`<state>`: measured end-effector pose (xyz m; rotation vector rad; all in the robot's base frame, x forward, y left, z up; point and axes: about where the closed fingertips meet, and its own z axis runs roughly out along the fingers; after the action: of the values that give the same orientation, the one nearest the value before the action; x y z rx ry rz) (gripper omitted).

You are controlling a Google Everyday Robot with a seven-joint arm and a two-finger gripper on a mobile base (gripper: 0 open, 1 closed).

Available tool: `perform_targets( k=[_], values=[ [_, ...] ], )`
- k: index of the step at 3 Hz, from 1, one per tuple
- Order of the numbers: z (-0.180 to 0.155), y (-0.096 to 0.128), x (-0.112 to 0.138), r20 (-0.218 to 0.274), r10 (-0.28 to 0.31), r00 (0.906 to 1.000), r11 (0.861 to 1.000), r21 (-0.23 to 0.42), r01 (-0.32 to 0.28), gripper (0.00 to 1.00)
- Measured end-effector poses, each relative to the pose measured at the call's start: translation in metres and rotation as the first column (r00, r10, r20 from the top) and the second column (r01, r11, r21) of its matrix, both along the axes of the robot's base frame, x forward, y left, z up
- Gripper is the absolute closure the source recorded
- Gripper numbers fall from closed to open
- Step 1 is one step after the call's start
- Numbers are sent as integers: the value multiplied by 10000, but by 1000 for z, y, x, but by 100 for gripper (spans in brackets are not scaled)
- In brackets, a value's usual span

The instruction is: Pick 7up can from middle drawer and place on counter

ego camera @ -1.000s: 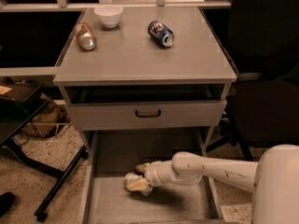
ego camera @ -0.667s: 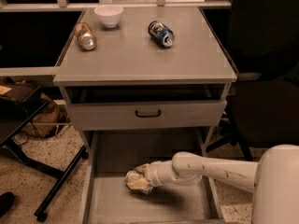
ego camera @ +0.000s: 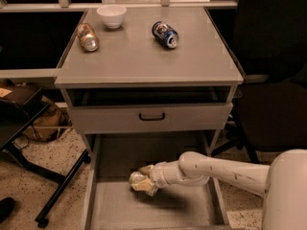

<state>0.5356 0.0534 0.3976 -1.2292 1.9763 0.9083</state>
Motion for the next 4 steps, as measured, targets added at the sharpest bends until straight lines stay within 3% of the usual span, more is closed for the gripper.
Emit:
perform_targets(
  k=[2,3,4],
  values=[
    [132,-30,30,570,463,9973,9865,1545,-546,100],
    [190,-60,8,472,583,9972,9778,1989,-666,100],
    [239,-91,-26,933,277,9953,9784,2016,-462,100]
  ],
)
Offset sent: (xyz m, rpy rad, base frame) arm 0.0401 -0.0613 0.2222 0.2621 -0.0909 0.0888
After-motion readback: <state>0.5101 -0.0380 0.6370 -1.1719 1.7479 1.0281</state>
